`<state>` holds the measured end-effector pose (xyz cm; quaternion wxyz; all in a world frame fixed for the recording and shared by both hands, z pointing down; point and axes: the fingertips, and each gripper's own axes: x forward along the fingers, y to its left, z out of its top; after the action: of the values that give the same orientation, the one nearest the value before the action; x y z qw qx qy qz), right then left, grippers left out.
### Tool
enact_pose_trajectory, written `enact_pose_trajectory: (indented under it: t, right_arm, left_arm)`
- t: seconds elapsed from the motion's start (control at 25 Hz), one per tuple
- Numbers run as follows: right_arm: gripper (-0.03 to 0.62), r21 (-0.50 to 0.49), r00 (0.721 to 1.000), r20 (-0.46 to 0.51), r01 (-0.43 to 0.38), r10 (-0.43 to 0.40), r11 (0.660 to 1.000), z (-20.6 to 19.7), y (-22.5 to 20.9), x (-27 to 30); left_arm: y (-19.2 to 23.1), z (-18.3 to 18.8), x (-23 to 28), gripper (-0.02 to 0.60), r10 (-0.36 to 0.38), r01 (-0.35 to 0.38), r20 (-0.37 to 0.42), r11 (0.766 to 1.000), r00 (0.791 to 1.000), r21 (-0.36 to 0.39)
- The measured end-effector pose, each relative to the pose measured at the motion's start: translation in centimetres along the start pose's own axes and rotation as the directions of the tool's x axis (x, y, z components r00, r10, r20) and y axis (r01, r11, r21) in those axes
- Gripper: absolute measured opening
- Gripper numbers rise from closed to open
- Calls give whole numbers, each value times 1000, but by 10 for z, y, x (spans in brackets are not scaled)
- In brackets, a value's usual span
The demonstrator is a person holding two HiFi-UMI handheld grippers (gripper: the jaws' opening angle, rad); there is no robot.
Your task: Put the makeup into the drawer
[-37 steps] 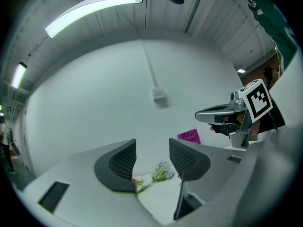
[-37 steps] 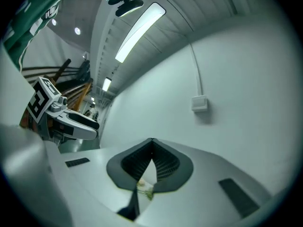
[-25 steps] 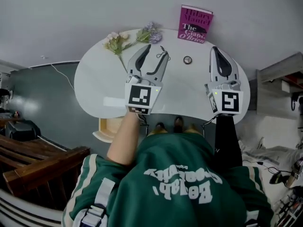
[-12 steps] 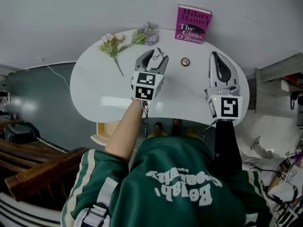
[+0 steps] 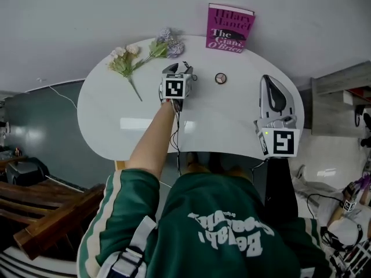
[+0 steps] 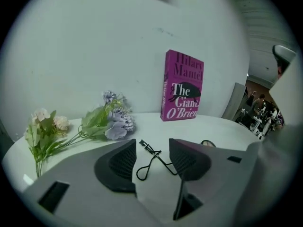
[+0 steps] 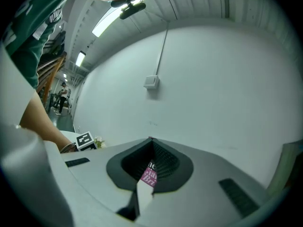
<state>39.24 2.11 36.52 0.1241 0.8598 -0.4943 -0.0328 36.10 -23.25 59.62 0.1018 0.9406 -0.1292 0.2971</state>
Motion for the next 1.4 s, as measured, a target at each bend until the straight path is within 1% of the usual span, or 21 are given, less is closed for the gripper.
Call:
enact_pose_trajectory:
  t: [0.12, 0.2, 0.24, 0.28, 0.32, 0.36, 0.4, 0.48, 0.6, 0.72, 0.8, 0.88, 0.96, 1.08, 1.24, 1.4]
  right_arm:
    - [9, 0, 1000, -18, 10, -10, 1000, -7, -8, 0]
    - [9, 4, 1000, -25, 11, -10, 1000, -10, -13, -1]
    - [9, 5, 1000, -28, 13, -13, 1000, -11, -15, -2]
    - [9, 7, 999, -31, 17, -17, 1000, -13, -17, -4]
    - [9, 10, 999, -34, 22, -22, 1000, -15, -19, -5]
    - [9, 13, 999, -37, 26, -25, 1000, -17, -20, -5]
    - [9, 17, 999, -39, 28, -28, 999, -19, -21, -6]
    - [8, 23, 999, -40, 31, -30, 999, -21, -23, -6]
    - [9, 32, 999, -32, 31, -30, 999, -20, -23, -4]
    - [9, 43, 1000, -14, 25, -25, 999, -16, -20, -1]
    - [9, 51, 1000, 5, 17, -18, 999, -11, -18, 1]
    - [9, 54, 1000, 30, 7, -9, 999, -4, -15, 4]
    - [9, 54, 998, 55, -5, 2, 999, 5, -11, 5]
    - [9, 50, 996, 91, -29, 24, 998, 19, -6, 6]
    - [9, 48, 990, 131, -54, 48, 997, 32, -2, 5]
    - [9, 45, 984, 168, -71, 63, 996, 43, -2, 1]
  left_arm:
    - [10, -11, 21, 236, 27, -28, -78, 1000, 997, -7]
    - [9, -16, 32, 236, 25, -28, -123, 999, 992, -27]
    - [6, -19, 37, 226, 21, -25, -148, 999, 989, -27]
    - [3, -22, 40, 162, 16, -20, -171, 1000, 985, -21]
    - [-1, -23, 41, 133, 11, -13, -186, 1000, 982, -11]
    - [-5, -21, 40, 119, 6, -5, -189, 1000, 982, 1]
    - [-10, -18, 38, 70, 0, 2, -179, 1000, 984, 13]
    - [-16, -10, 37, 27, -10, 16, -136, 999, 991, 42]
    - [-27, 0, 31, 23, -38, 46, -80, 994, 996, 96]
    - [-39, 19, 12, 23, -57, 59, -19, 988, 998, 143]
    - [-49, 38, -9, 23, -71, 62, 42, 981, 997, 182]
    - [-61, 60, -35, 23, -86, 58, 115, 972, 990, 228]
    - [-75, 83, -66, 23, -104, 51, 193, 963, 976, 264]
    - [-95, 117, -112, 23, -133, 39, 307, 955, 942, 294]
    - [-119, 152, -171, 23, -153, 6, 440, 948, 885, 319]
    - [-138, 171, -220, 23, -133, -75, 561, 940, 817, 332]
